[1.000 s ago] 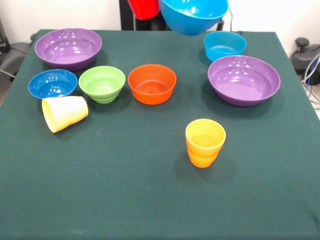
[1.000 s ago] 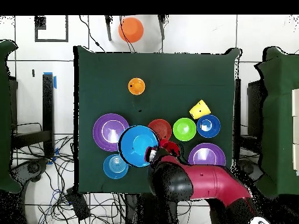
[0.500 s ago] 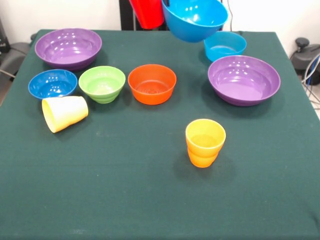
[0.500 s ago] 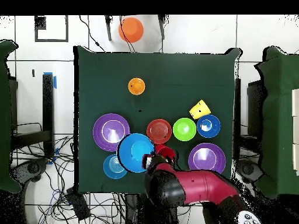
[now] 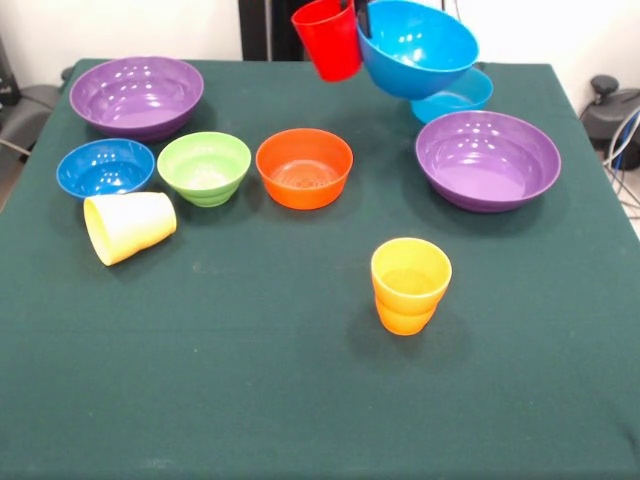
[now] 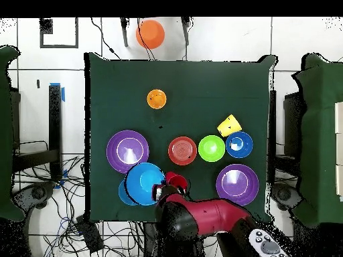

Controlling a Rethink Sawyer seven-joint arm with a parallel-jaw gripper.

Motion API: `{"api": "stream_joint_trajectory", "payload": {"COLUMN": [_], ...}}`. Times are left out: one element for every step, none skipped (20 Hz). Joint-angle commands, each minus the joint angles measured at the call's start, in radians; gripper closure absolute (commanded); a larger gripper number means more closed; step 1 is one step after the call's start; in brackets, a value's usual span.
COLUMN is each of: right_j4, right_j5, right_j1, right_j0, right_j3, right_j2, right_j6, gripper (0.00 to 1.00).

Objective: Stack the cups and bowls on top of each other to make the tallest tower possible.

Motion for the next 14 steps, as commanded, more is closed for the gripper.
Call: {"api": "stream_joint_trajectory", "payload": {"right_j4": [0.099, 0.105, 0.107, 0.112, 0.115, 0.118, 0.122, 0.129, 0.137, 0.144, 0.15, 0.155, 0.163, 0.167], "right_j5": [0.07, 0.079, 0.081, 0.081, 0.083, 0.084, 0.083, 0.084, 0.091, 0.098, 0.105, 0.109, 0.116, 0.124], "right_j1": [-0.004, -0.005, -0.003, -0.003, 0.004, 0.006, 0.014, 0.018, 0.02, 0.021, 0.02, 0.018, 0.017, 0.015], "right_j0": [0.016, 0.012, 0.015, 0.016, 0.014, 0.017, 0.022, 0.023, 0.021, 0.019, 0.008, 0.003, -0.01, -0.015], "right_j3": [-0.089, -0.095, -0.099, -0.103, -0.112, -0.119, -0.132, -0.138, -0.146, -0.154, -0.159, -0.162, -0.164, -0.165], "right_j2": [0.059, 0.071, 0.067, 0.067, 0.069, 0.067, 0.062, 0.062, 0.066, 0.071, 0.087, 0.096, 0.114, 0.12], "right_j6": [0.121, 0.114, 0.109, 0.104, 0.096, 0.092, 0.09, 0.088, 0.086, 0.084, 0.077, 0.073, 0.069, 0.064], "gripper": [1.0, 1.0, 1.0, 1.0, 1.0, 1.0, 1.0, 1.0, 1.0, 1.0, 1.0, 1.0, 1.0, 1.0]}}
